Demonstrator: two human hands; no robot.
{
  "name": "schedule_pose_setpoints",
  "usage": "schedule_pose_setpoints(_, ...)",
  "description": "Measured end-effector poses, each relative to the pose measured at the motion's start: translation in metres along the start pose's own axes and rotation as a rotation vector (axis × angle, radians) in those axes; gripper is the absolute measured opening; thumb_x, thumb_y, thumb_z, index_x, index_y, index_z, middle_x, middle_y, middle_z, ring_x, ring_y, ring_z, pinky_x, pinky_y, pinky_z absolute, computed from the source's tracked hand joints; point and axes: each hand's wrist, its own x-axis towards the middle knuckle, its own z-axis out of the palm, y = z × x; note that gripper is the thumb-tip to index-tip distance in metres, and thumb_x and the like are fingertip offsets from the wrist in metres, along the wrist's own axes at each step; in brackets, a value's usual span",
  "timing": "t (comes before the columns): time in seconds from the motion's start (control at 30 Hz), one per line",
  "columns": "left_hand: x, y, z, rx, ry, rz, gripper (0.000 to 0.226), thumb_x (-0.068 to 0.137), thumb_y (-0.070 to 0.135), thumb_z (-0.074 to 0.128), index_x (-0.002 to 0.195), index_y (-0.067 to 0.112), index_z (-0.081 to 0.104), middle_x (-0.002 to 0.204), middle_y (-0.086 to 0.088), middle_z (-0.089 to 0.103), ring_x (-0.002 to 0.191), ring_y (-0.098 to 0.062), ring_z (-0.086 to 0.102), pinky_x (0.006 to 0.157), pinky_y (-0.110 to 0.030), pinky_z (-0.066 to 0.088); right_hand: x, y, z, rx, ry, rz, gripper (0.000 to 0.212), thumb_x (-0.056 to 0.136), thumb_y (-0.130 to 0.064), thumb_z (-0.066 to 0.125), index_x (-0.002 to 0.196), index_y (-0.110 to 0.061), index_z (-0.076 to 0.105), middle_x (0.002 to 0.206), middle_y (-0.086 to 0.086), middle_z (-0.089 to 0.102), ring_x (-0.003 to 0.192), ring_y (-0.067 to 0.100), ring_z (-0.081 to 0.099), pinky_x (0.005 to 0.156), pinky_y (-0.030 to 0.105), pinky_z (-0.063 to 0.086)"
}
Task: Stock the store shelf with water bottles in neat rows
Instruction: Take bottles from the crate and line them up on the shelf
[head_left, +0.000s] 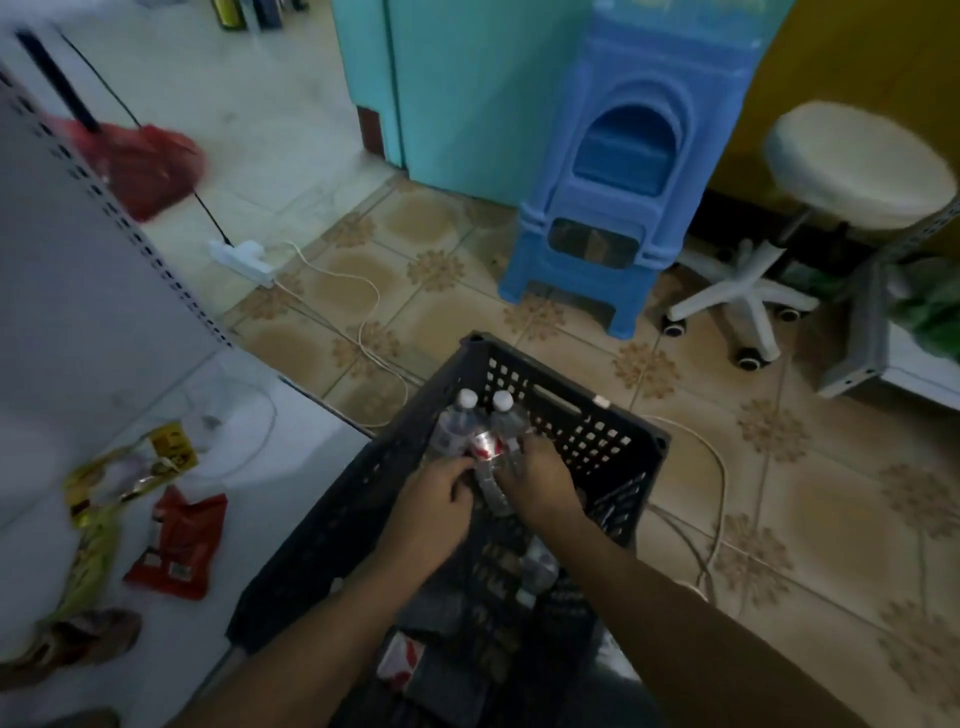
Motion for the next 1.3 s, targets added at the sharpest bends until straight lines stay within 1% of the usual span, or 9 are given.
schedule_pose_setpoints(0.17,0.066,-0.066,0.075,-0.032,-0.051,-0.155,0.036,0.089,0.004,0.05,0.122,0.01,0.063,0.104,-0.009,0.069,0.096,-0.023,0.063,0.082,-0.025,0.047,0.055,0.064,0.051,-0.121,-0.081,0.135,0.057,0.09,-0.03,0.062,0.137,-0.003,0.044,0.139,0.019,0.047,0.127,0.032,0.046,0.103,0.035,0.042)
schedule_pose_setpoints(0.3,0.105,-0.122,0.129,-0.064,-0.053,-0.3,0.039,0.085,0.001,0.05,0.121,0.007,0.064,0.115,-0.013,0.067,0.108,-0.027,0.061,0.092,-0.028,0.044,0.086,0.106,0.096,-0.082,-0.079,0.248,0.045,0.095,-0.037,0.056,0.123,-0.002,0.06,0.121,0.019,0.064,0.11,0.035,0.062,0.091,0.035,0.049)
schedule_pose_setpoints(0.43,0.137,-0.167,0.163,-0.146,-0.012,-0.395,0.037,0.082,-0.002,0.048,0.112,0.008,0.068,0.109,-0.014,0.069,0.102,-0.03,0.064,0.092,-0.039,0.05,0.108,0.123,0.129,-0.094,-0.024,0.254,0.042,0.097,-0.045,0.051,0.114,-0.01,0.066,0.114,0.012,0.069,0.104,0.028,0.066,0.085,0.029,0.049)
schedule_pose_setpoints(0.57,0.163,-0.181,0.176,-0.3,0.005,-0.387,0.049,0.083,0.002,0.044,0.127,0.017,0.058,0.116,-0.011,0.067,0.106,-0.031,0.062,0.096,-0.047,0.048,0.11,0.124,0.134,0.049,0.101,0.236,0.05,0.088,-0.052,0.063,0.117,-0.012,0.063,0.11,0.01,0.07,0.099,0.027,0.066,0.08,0.028,0.048)
schedule_pose_setpoints(0.7,0.179,-0.172,0.185,-0.542,0.088,-0.378,0.03,0.078,0.017,0.049,0.098,0.029,0.067,0.1,0.003,0.071,0.1,-0.016,0.064,0.094,-0.036,0.05,0.114,0.119,0.138,-0.062,0.121,0.323,0.053,0.082,-0.063,0.062,0.109,-0.017,0.062,0.105,0.009,0.07,0.097,0.03,0.067,0.076,0.034,0.051)
schedule_pose_setpoints(0.83,0.174,-0.16,0.185,-0.672,0.153,-0.501,0.018,0.093,0.015,0.051,0.092,0.019,0.069,0.095,-0.005,0.072,0.096,-0.02,0.066,0.092,-0.039,0.053,0.118,0.116,0.129,-0.117,0.041,0.309,0.048,0.083,-0.063,0.06,0.102,-0.019,0.064,0.101,0.006,0.071,0.094,0.027,0.068,0.071,0.03,0.05)
schedule_pose_setpoints(0.93,0.164,-0.146,0.177,-0.68,0.133,-0.542,0.017,0.091,0.013,0.053,0.09,0.019,0.07,0.093,-0.006,0.072,0.094,-0.021,0.066,0.092,-0.041,0.053,0.109,0.106,0.118,-0.111,0.03,0.265,0.038,0.083,-0.056,0.066,0.095,-0.02,0.067,0.095,0.004,0.072,0.088,0.024,0.069,0.064,0.025,0.043)
schedule_pose_setpoints(1.13,0.098,-0.096,0.139,-0.629,0.119,-0.525,0.019,0.081,0.029,0.057,0.069,0.022,0.071,0.077,0.0,0.072,0.082,-0.02,0.067,0.084,-0.047,0.054,0.048,0.065,0.068,-0.111,0.028,0.214,0.04,0.085,-0.05,0.066,0.103,-0.015,0.069,0.099,0.009,0.073,0.092,0.027,0.069,0.072,0.029,0.048)
schedule_pose_setpoints(1.3,0.043,-0.013,0.079,-0.593,0.004,-0.356,0.025,0.087,0.04,0.05,0.087,0.025,0.07,0.077,-0.001,0.072,0.079,-0.019,0.069,0.08,-0.047,0.056,-0.017,0.003,-0.005,-0.03,0.216,0.157,0.037,0.084,-0.054,0.064,0.086,-0.018,0.067,0.076,0.0,0.07,0.069,0.018,0.066,0.057,0.029,0.044)
